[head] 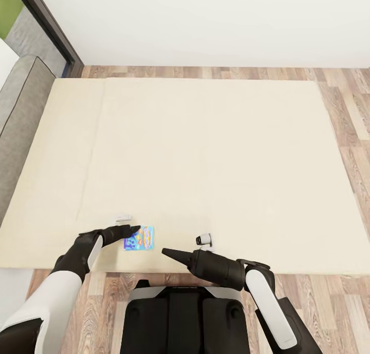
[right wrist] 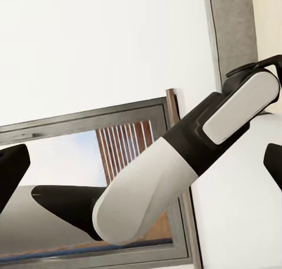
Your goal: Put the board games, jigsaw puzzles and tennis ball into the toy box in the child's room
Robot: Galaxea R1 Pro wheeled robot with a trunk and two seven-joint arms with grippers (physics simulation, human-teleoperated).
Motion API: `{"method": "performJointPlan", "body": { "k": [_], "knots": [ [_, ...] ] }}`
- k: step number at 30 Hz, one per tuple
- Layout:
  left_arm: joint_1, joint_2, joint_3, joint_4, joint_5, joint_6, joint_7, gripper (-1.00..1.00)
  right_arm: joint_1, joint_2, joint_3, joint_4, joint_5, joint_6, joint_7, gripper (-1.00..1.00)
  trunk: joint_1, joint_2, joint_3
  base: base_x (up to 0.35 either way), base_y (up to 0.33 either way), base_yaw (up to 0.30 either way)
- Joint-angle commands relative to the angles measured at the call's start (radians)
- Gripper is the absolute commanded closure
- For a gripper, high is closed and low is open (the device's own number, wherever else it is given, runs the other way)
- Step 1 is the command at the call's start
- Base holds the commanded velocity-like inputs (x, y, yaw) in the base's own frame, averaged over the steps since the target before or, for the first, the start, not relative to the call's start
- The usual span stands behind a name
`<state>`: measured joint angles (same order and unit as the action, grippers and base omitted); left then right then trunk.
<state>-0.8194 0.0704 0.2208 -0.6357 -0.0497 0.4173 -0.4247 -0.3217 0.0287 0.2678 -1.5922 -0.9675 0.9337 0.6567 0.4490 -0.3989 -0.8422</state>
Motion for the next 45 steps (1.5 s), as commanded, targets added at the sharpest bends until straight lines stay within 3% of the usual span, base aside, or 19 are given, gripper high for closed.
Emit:
{"method": "performJointPlan", "body": {
  "k": [1,45],
  "knots": [
    [0.0,-0.001,0.004,0.014,0.004,0.012,-0.009,-1.0,0.0,0.0,-0.001,0.0,0.001,0.005,0.002,-1.0,0.001,-0.001,-0.001,0.0,-0.002,0.0],
    [0.0,-0.003,0.005,0.014,0.004,0.014,-0.009,-1.0,-0.001,0.0,-0.001,0.0,0.001,0.005,0.001,-1.0,0.001,-0.001,0.007,-0.017,-0.038,0.0]
  ]
}}
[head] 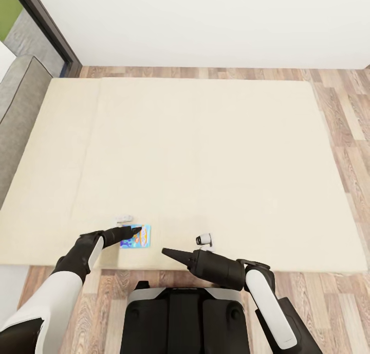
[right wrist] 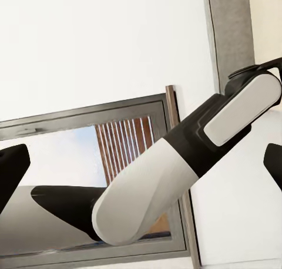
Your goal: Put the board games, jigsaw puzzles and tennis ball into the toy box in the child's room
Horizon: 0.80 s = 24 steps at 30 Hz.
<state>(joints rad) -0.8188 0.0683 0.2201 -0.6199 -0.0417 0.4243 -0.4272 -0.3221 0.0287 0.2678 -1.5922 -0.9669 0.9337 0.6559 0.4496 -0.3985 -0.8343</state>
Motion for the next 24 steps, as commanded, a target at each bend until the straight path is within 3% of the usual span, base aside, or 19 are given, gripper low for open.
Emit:
{"method": "performJointPlan", "body": {
  "k": [1,24],
  "knots": [
    [0.0,-0.001,0.005,-0.001,-0.004,0.007,-0.007,-1.0,0.0,0.0,-0.001,0.0,0.0,0.005,0.002,-1.0,0.0,-0.002,-0.001,-0.098,-0.105,0.0],
    [0.0,0.0,0.005,-0.001,-0.004,0.012,-0.006,-1.0,0.0,0.0,-0.001,0.0,0.0,0.004,0.002,-1.0,0.0,-0.002,-0.001,-0.017,-0.018,0.0]
  ]
}}
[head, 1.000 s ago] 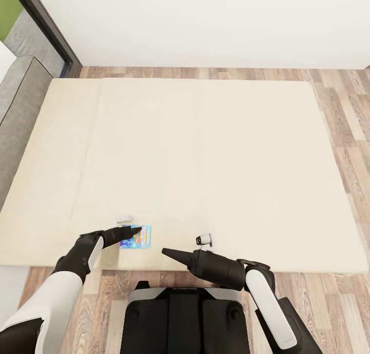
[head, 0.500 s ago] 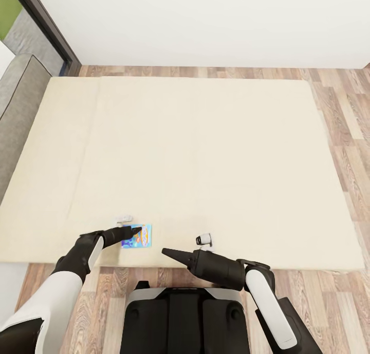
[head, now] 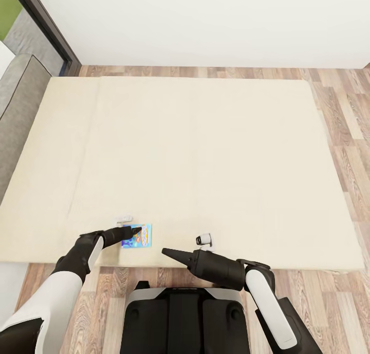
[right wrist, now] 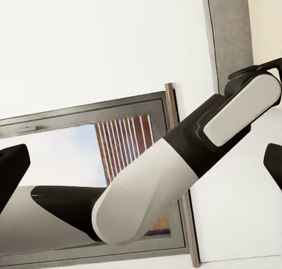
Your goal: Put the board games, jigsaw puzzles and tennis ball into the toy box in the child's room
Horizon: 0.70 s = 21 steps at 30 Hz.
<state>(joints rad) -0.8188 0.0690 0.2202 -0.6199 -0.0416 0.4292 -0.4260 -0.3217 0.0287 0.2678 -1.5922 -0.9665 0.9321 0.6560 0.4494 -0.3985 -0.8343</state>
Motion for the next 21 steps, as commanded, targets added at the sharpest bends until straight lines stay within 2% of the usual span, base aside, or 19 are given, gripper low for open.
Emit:
{"method": "performJointPlan", "body": {
  "k": [1,21],
  "knots": [
    [0.0,-0.001,0.005,-0.001,-0.004,0.007,-0.007,-1.0,0.0,0.0,-0.001,0.0,0.0,0.005,0.002,-1.0,0.001,-0.001,-0.001,0.0,0.0,0.0],
    [0.0,0.0,0.005,-0.001,-0.006,0.062,-0.004,-1.0,0.0,0.0,-0.001,0.0,0.0,0.005,0.001,-1.0,0.001,-0.001,-0.001,0.0,0.0,0.0]
  ]
}}
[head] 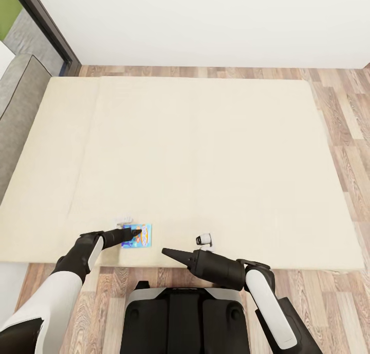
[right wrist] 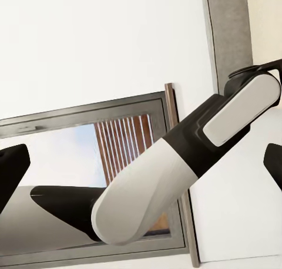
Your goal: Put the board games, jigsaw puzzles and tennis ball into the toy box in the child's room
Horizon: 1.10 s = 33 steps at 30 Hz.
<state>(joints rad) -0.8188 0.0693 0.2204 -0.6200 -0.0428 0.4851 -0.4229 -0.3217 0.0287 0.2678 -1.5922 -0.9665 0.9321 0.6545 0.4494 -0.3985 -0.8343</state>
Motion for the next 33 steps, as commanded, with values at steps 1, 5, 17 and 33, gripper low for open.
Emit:
{"method": "performJointPlan", "body": {
  "k": [1,5,17,33],
  "knots": [
    [0.0,-0.001,0.005,-0.001,-0.005,0.007,-0.007,-1.0,0.0,0.0,-0.001,0.0,0.0,0.005,0.002,-1.0,0.001,-0.001,-0.001,0.0,0.0,0.0],
    [0.0,-0.002,0.005,-0.001,-0.005,0.016,-0.007,-1.0,0.0,0.0,-0.001,0.0,0.0,0.005,0.002,-1.0,0.001,-0.001,-0.001,0.0,0.0,0.0],
    [0.0,0.0,0.005,-0.001,-0.006,0.059,-0.007,-1.0,-0.002,0.0,-0.001,0.0,0.0,0.005,0.002,-1.0,0.001,-0.001,-0.001,0.0,0.0,0.0],
    [0.0,-0.001,0.005,-0.001,-0.005,0.084,-0.005,-1.0,-0.002,0.0,-0.001,0.0,0.0,0.005,0.002,-1.0,0.001,-0.001,-0.001,-0.03,-0.045,0.0]
  ]
}}
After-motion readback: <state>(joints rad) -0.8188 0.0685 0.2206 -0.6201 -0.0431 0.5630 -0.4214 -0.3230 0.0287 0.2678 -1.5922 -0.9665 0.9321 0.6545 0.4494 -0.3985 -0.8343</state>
